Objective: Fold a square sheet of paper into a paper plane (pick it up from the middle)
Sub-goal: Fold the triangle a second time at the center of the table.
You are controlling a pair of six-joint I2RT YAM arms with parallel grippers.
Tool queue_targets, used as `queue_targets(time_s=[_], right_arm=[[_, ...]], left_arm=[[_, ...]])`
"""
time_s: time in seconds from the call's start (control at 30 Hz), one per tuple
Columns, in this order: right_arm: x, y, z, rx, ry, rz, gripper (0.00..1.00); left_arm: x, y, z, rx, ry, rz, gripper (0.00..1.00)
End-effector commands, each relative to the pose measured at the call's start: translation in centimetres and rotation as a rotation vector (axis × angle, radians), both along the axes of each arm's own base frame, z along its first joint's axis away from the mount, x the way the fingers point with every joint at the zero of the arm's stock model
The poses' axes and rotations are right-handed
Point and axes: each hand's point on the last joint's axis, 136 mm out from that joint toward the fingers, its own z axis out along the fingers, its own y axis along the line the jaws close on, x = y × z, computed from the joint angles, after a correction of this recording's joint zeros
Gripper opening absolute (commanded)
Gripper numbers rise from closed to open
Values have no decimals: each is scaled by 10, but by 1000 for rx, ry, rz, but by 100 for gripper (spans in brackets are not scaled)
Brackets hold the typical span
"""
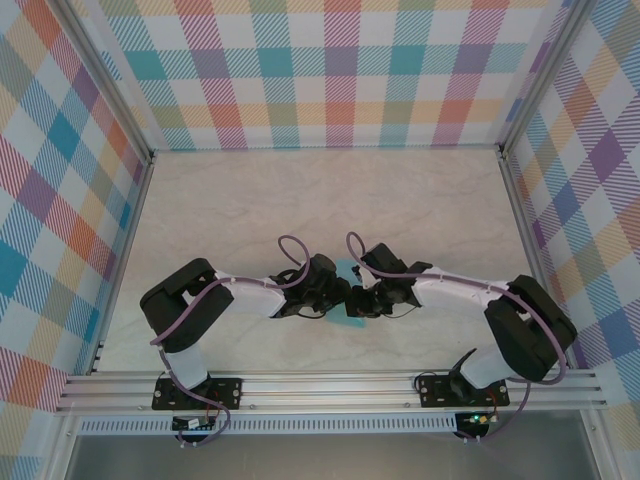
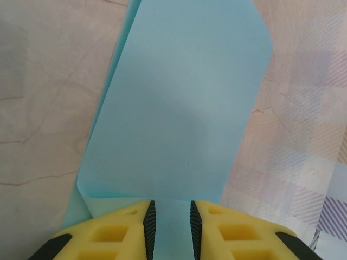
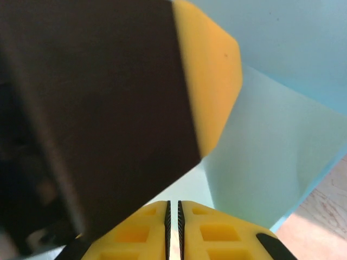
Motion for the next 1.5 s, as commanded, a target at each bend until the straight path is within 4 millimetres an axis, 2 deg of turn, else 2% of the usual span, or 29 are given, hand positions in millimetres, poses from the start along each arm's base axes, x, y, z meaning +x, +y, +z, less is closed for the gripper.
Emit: queue_targets(time_s=[0.0, 0.2, 0.37, 0.63, 1.07, 1.17, 1.37, 1.47], right_arm=[[0, 0, -3, -25, 27, -8, 15], [-9, -8, -16, -59, 70, -5, 16], [-9, -16, -18, -99, 57, -7, 16], [-11, -19, -21, -110, 58, 11, 16], [-22, -32, -42, -169, 104, 0, 17], [-22, -32, -40, -173, 106, 3, 17], [-28, -25, -18, -95, 104, 14, 18], [-34, -34, -31, -138, 138, 7, 18]], left_arm=[[-21, 13, -28, 101, 49, -38, 27], [-21, 13, -28, 107, 47, -44, 27], [-21, 13, -29, 107, 50, -45, 27], [-22, 14, -31, 111, 54, -46, 27], [-22, 14, -31, 111, 54, -49, 26], [-23, 14, -31, 111, 54, -49, 26], [-22, 15, -30, 114, 53, -47, 26], [-22, 14, -30, 111, 53, -47, 26]])
